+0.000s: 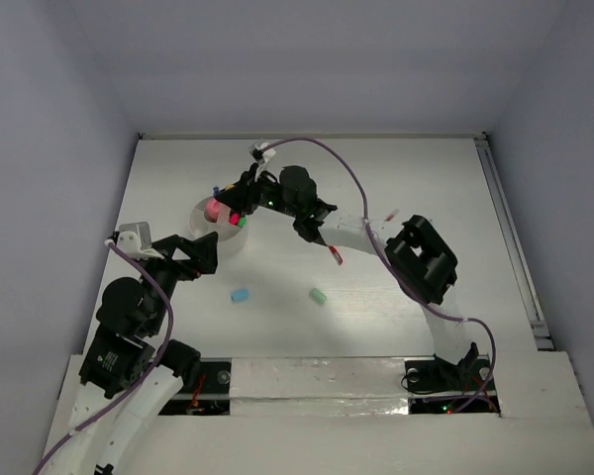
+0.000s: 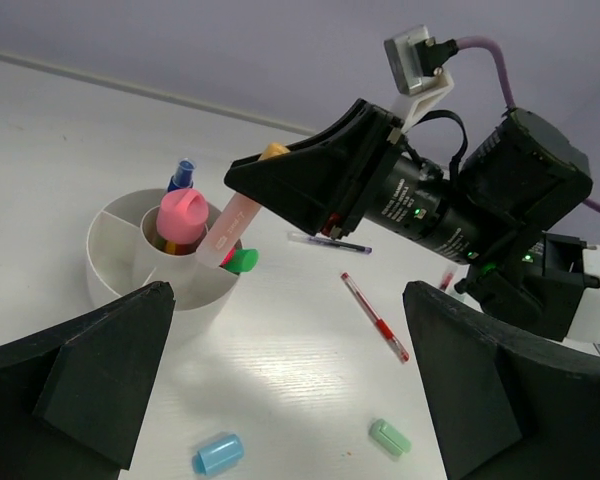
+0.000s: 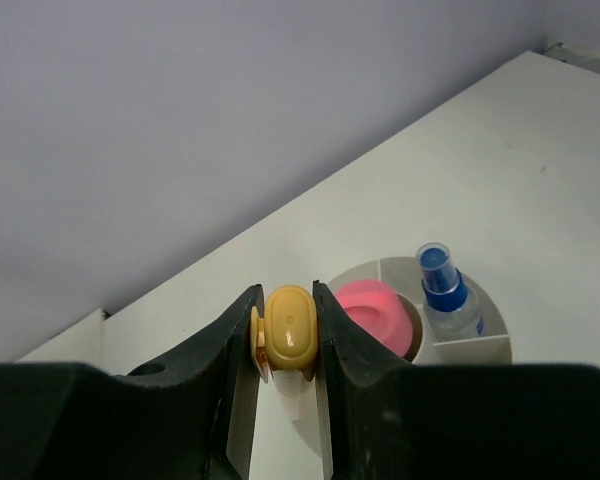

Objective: Sort the stationery into containers
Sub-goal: Place the pen in the storage box, then pick up the pen from the center of the board.

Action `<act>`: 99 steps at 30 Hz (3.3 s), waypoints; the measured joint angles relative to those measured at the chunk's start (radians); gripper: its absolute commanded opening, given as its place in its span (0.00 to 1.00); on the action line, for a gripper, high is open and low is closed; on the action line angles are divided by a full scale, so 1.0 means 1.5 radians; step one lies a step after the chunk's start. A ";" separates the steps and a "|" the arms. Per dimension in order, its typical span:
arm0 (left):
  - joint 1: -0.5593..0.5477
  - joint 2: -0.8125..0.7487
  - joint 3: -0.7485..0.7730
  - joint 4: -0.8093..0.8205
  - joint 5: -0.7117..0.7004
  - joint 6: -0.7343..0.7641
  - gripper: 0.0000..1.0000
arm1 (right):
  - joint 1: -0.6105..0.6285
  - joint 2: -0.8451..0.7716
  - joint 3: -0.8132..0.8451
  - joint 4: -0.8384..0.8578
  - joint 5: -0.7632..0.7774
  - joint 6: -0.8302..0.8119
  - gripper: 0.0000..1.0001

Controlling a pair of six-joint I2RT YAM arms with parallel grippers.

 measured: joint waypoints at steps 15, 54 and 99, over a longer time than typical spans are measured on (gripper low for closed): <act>0.000 -0.001 0.000 0.006 -0.003 0.009 0.99 | 0.031 0.035 0.010 -0.026 0.080 -0.082 0.00; 0.000 -0.003 -0.004 0.014 0.011 0.009 0.99 | 0.033 -0.218 -0.262 -0.011 0.121 -0.103 0.09; 0.000 0.086 -0.108 0.225 0.338 -0.109 0.15 | -0.381 -0.308 -0.430 -0.501 0.331 0.018 0.52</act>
